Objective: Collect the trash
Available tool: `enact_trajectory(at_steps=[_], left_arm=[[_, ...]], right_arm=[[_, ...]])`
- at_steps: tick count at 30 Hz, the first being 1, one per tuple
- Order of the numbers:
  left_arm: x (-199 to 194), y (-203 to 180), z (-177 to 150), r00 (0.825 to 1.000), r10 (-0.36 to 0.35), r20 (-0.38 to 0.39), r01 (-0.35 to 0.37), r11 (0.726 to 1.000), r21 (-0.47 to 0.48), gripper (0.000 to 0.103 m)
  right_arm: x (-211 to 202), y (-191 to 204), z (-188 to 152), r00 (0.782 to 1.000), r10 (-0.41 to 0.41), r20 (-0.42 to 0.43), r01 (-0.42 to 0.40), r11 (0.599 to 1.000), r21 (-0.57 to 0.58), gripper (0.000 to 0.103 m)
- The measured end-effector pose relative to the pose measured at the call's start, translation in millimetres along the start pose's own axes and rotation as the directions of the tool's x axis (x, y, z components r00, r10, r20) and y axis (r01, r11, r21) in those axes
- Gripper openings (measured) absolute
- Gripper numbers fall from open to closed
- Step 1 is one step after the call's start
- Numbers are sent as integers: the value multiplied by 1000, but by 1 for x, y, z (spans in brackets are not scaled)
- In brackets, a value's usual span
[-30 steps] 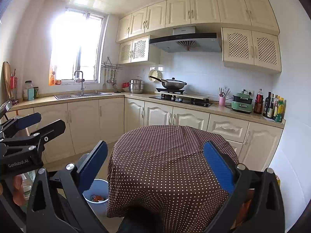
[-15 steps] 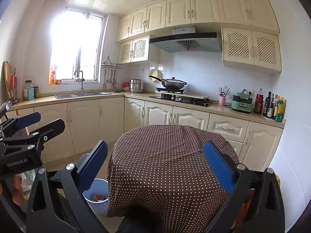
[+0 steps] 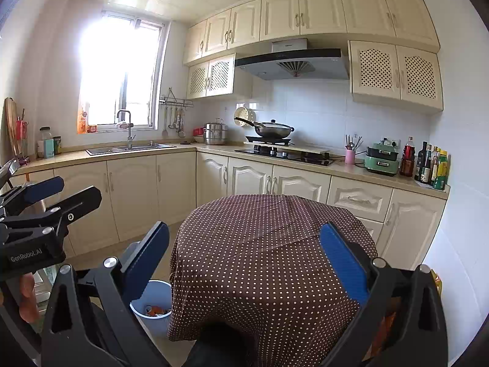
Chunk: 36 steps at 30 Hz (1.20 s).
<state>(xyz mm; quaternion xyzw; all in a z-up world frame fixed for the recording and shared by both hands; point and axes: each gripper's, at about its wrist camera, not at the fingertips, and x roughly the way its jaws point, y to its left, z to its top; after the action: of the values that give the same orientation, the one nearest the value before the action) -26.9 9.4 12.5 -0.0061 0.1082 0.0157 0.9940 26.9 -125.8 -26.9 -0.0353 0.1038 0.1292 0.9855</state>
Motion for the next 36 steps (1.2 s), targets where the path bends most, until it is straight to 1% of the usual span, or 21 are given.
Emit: enact_trajectory(at_steps=[36], left_arm=[[0, 4, 1, 1000, 10, -8, -10, 1000, 2, 90]], right_arm=[[1, -2, -1, 1000, 6, -5, -6, 1000, 5, 96]])
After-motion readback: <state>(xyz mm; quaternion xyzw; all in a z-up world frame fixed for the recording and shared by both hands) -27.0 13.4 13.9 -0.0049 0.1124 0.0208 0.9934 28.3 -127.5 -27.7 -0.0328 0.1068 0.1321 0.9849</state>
